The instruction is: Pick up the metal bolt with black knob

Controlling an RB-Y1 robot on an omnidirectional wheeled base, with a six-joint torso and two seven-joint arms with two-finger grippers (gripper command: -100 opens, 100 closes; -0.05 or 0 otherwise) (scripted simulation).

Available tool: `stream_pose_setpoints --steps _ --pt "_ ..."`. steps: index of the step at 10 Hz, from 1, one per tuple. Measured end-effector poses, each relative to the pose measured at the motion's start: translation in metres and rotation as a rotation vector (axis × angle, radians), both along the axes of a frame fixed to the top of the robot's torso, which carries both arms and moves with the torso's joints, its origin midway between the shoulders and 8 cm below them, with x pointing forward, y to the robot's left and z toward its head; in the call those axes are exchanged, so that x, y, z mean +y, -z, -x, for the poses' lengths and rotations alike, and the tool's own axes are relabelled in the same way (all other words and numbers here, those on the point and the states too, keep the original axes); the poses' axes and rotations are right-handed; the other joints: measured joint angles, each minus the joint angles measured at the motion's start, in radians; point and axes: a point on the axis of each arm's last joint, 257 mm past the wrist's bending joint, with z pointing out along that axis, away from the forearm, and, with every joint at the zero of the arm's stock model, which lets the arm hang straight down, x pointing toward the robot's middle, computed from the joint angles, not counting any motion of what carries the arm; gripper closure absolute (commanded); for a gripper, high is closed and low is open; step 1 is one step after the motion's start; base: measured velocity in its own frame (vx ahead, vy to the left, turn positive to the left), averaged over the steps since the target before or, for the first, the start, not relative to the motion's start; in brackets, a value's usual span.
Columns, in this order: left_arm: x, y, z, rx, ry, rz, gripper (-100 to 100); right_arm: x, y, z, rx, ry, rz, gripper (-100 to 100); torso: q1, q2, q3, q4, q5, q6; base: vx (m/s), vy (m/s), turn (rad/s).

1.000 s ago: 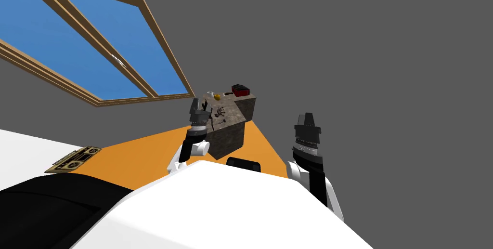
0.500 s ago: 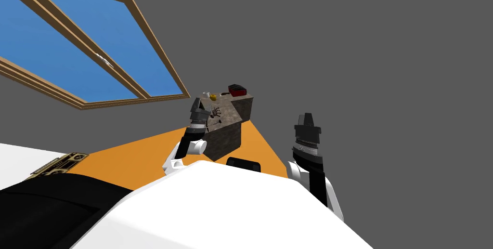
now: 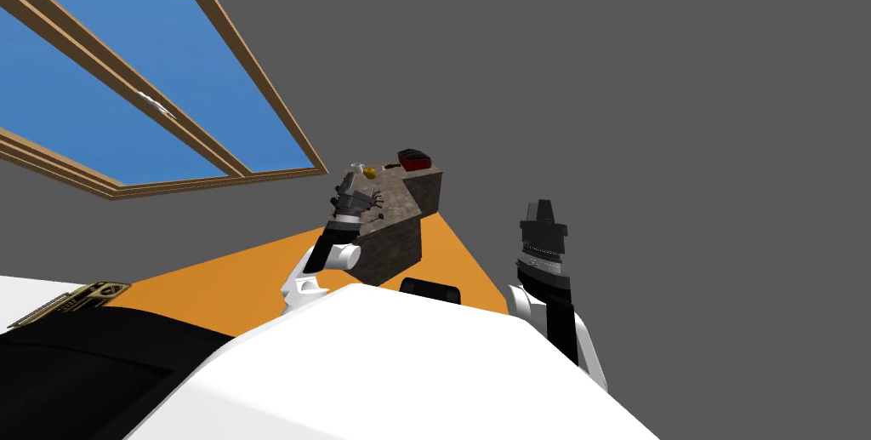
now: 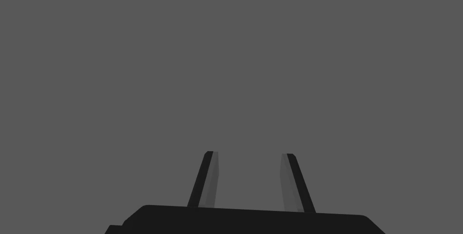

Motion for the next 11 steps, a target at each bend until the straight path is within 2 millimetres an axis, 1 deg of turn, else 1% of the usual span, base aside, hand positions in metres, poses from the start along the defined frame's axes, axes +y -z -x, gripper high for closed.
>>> stream_pose_setpoints --steps 6,7,8,11 --pt "0.023 0.022 -0.022 0.137 0.027 0.101 -100 0.000 0.000 0.000 0.000 0.000 0.000 0 0.000 0.001 0.000 0.000 0.000 0.000 0.025 -0.050 -0.057" --pt "0.027 0.031 -0.025 0.165 0.029 0.119 -100 0.000 0.000 0.000 0.000 0.000 0.000 0 0.001 0.000 0.000 0.000 0.000 0.000 0.019 -0.018 0.010" --pt "0.028 0.033 -0.027 0.177 0.028 0.125 -100 0.000 0.000 0.000 0.000 0.000 0.000 0 0.002 0.001 0.000 0.000 0.000 0.000 0.020 -0.034 -0.072" --pt "0.042 0.044 -0.037 0.238 0.040 0.182 -100 0.000 0.000 0.000 0.000 0.000 0.000 0 0.000 0.000 0.000 0.000 0.000 0.000 0.028 -0.047 -0.038"
